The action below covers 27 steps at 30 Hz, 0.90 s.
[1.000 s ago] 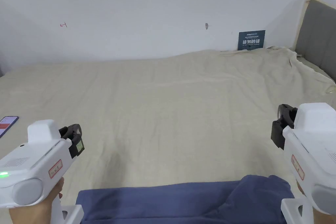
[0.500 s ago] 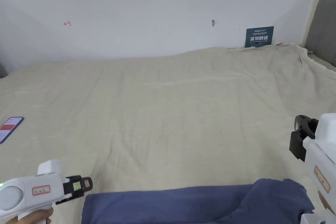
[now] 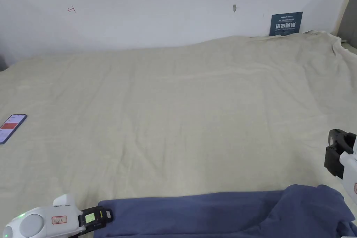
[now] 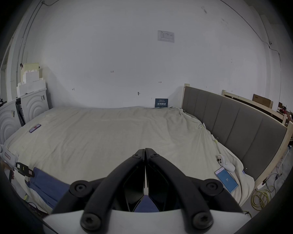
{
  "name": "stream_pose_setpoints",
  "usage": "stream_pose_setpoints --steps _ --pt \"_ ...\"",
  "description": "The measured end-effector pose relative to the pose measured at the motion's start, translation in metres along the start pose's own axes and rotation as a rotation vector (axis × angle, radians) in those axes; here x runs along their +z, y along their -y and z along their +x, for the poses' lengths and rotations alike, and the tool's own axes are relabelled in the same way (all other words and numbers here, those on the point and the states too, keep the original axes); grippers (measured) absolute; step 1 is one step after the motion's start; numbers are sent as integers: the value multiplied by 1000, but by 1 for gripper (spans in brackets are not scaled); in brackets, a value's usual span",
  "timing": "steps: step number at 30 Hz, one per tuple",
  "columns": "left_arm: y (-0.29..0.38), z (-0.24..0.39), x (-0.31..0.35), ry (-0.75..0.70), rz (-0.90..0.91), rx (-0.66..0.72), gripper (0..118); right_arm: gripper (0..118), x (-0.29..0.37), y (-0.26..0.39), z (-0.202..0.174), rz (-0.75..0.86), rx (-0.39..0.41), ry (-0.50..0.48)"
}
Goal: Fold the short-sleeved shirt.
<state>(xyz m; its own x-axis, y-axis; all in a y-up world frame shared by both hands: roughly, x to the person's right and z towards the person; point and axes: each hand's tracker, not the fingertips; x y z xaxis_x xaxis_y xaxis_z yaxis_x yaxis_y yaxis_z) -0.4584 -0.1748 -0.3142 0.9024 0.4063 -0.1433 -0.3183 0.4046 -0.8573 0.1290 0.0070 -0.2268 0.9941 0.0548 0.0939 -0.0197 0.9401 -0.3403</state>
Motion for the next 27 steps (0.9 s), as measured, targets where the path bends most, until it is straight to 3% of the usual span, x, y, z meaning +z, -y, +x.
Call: stream_pose_setpoints --steps 1,4,6,8,13,18,23,27 --pt "0 1 -3 13 -6 3 66 0 -2 1 0 -6 -1 0" --pt "-1 7 -7 -29 -31 -39 63 0 -4 3 0 -18 0 2" --pt "0 12 -2 -38 -21 -66 49 0 -4 3 1 -22 -4 3" --pt "1 12 -2 6 -24 -78 24 0 -4 4 2 -22 -8 2" --pt "5 20 -5 -4 -34 -114 6 0 -4 3 4 -26 -11 -2" --pt "2 28 16 -24 26 -158 1 0 -1 3 7 -19 -15 -2" --pt "-8 25 49 -10 62 -118 0 0 2 0 8 -12 -18 -8" --pt "-13 21 71 -84 80 -145 0 0 5 -3 11 1 -19 -16"
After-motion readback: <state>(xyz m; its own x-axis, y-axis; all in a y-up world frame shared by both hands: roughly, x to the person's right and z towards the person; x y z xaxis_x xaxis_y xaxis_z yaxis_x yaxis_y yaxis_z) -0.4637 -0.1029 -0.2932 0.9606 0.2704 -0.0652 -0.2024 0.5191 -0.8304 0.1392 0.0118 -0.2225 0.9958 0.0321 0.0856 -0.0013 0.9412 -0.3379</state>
